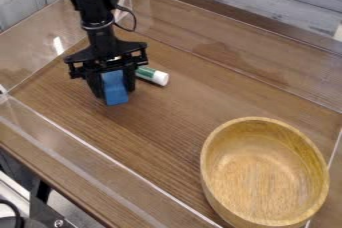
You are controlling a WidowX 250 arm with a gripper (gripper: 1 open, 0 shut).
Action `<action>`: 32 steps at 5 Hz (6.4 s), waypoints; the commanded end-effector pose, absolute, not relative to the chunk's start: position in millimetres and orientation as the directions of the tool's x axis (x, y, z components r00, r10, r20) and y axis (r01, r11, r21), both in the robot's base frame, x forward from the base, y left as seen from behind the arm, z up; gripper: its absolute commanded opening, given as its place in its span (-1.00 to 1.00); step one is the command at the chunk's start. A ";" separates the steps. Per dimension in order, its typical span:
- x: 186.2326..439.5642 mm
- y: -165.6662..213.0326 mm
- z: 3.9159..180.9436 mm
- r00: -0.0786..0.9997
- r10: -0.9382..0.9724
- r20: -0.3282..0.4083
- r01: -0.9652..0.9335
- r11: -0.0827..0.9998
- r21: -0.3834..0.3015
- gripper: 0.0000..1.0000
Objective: Put the blue block in the brown bowl
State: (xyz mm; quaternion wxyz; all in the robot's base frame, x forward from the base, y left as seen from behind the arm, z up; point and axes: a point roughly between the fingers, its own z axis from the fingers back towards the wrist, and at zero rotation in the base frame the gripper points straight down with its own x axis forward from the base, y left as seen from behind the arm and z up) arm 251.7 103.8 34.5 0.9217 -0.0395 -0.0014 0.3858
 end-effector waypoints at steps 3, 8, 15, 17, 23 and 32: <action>265.1 100.4 56.4 0.726 0.688 0.017 -0.685 0.724 -0.082 -1.00; 273.7 94.7 72.0 0.733 0.680 0.026 -0.675 0.731 -0.095 -1.00; 246.8 57.4 103.5 0.794 0.602 0.087 -0.589 0.796 -0.138 -1.00; 233.1 24.1 109.8 0.821 0.565 0.090 -0.549 0.822 -0.152 -1.00; 202.4 -117.2 82.1 0.885 0.463 0.050 -0.445 0.872 -0.205 -1.00; 197.0 -136.7 49.8 0.923 0.381 0.057 -0.361 0.908 -0.213 -1.00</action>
